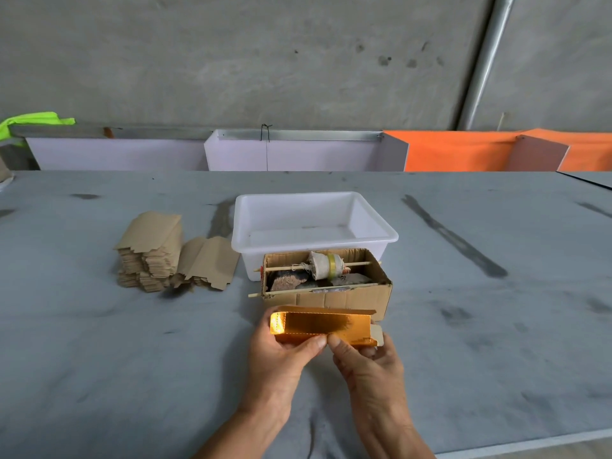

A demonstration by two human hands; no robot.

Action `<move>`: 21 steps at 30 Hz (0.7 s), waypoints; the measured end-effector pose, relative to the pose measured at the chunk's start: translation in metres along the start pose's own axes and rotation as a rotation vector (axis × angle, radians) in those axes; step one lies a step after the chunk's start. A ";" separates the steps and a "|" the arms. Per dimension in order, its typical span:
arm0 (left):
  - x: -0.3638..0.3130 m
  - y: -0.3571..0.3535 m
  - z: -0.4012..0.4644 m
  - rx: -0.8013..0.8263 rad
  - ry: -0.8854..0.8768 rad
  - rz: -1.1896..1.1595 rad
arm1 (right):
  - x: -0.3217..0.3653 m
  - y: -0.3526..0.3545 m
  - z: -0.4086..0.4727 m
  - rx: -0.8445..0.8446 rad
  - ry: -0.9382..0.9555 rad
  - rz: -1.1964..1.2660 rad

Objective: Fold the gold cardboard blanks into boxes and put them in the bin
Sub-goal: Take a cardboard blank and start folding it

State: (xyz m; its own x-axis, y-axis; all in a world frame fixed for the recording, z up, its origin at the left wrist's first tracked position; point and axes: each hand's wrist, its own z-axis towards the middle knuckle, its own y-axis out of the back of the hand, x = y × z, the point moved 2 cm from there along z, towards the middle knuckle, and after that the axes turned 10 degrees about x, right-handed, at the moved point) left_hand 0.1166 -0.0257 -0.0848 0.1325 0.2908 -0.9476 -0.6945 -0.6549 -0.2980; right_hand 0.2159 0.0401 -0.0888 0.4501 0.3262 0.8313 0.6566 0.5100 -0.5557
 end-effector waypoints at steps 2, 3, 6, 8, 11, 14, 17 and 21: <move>-0.001 0.000 -0.001 -0.016 0.003 0.000 | -0.003 -0.003 0.002 0.023 -0.024 0.017; -0.002 0.001 -0.001 -0.025 0.002 0.001 | -0.004 -0.003 0.003 0.027 -0.032 0.023; -0.005 0.002 -0.002 -0.031 0.004 -0.020 | -0.003 0.000 0.004 0.027 -0.064 0.014; -0.006 0.004 -0.002 -0.028 0.009 -0.040 | -0.002 0.003 0.003 0.031 -0.087 0.011; -0.006 0.010 -0.001 -0.002 0.025 -0.089 | -0.002 0.007 0.002 0.059 -0.107 0.052; -0.009 0.012 -0.001 0.084 0.052 -0.096 | -0.001 0.010 0.005 0.071 -0.102 0.087; -0.015 0.016 0.001 0.156 0.149 -0.165 | 0.005 0.014 0.010 0.093 -0.057 0.075; -0.022 0.023 0.005 0.250 0.452 -0.275 | 0.013 0.019 0.011 0.172 -0.046 0.005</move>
State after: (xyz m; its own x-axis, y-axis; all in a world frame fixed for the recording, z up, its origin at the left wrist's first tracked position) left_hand 0.0943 -0.0436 -0.0701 0.5822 0.0643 -0.8105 -0.7301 -0.3973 -0.5560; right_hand 0.2274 0.0632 -0.0887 0.4225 0.3634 0.8303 0.5394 0.6355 -0.5525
